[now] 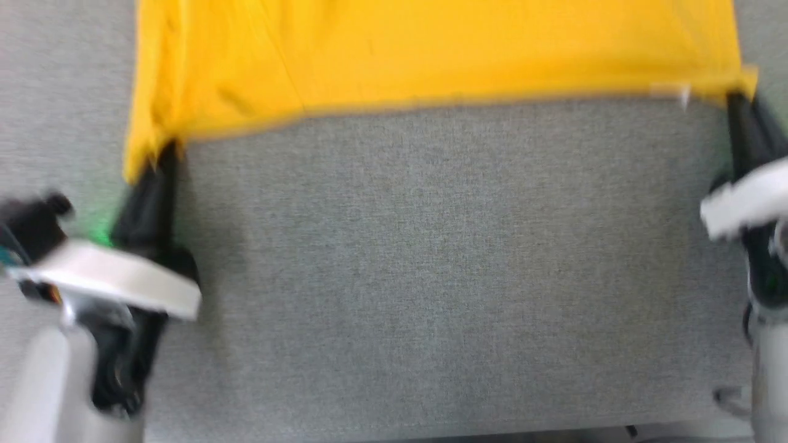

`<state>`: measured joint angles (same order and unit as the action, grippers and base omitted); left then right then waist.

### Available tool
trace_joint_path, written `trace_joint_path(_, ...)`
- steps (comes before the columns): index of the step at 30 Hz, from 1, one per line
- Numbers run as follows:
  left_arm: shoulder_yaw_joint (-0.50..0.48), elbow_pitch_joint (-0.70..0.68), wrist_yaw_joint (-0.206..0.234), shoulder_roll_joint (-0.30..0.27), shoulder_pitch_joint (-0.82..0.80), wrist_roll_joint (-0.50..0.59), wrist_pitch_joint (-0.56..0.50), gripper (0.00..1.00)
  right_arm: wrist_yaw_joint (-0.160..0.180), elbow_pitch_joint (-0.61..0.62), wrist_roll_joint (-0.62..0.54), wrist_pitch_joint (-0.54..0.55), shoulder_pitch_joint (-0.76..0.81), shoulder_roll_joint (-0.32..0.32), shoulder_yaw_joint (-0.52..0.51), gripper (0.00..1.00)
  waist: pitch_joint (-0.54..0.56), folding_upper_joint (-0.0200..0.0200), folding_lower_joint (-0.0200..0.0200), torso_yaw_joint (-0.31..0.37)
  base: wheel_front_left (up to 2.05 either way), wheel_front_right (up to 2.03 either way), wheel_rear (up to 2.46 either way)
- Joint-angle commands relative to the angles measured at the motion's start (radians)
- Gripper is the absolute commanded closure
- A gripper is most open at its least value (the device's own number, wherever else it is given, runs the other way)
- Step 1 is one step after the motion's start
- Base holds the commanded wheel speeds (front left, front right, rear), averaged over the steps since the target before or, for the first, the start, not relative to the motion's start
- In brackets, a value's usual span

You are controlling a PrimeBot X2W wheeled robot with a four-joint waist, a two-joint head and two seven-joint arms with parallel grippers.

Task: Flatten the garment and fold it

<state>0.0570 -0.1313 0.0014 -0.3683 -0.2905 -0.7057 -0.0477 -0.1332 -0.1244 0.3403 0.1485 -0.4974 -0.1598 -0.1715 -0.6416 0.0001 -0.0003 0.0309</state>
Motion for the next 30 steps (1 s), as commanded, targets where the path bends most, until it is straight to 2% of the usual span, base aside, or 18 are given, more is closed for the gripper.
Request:
trace_joint_path(1,0.019,0.03,0.002,0.022,0.087,-0.026,-0.016,1.0,0.002,0.006,0.004,0.008,0.085,0.006,-0.025,1.0,0.114,-0.0001,0.0003,-0.019,0.0,0.0,0.0)
trace_joint_path(8,0.057,0.077,0.002,0.041,0.28,-0.05,-0.035,1.0,0.002,0.044,0.053,0.047,0.327,0.053,-0.094,1.0,0.255,-0.0001,0.0003,-0.024,0.0,0.0,0.0)
trace_joint_path(14,0.087,0.087,0.001,0.045,0.402,-0.083,-0.085,1.0,0.002,0.098,0.09,0.158,0.5,0.048,-0.068,1.0,0.368,-0.0001,0.0003,-0.029,0.0,0.0,0.0)
trace_joint_path(20,0.102,0.044,0.004,0.036,0.502,-0.14,-0.16,1.0,0.002,0.179,0.129,0.261,0.638,0.025,-0.058,1.0,0.448,-0.0001,0.0003,-0.037,0.0,0.0,0.0)
trace_joint_path(30,0.109,-0.069,0.025,-0.005,0.641,-0.204,-0.265,1.0,0.002,0.281,0.167,0.394,0.777,0.039,-0.107,1.0,0.529,-0.0001,0.0003,-0.047,0.0,0.0,0.0)
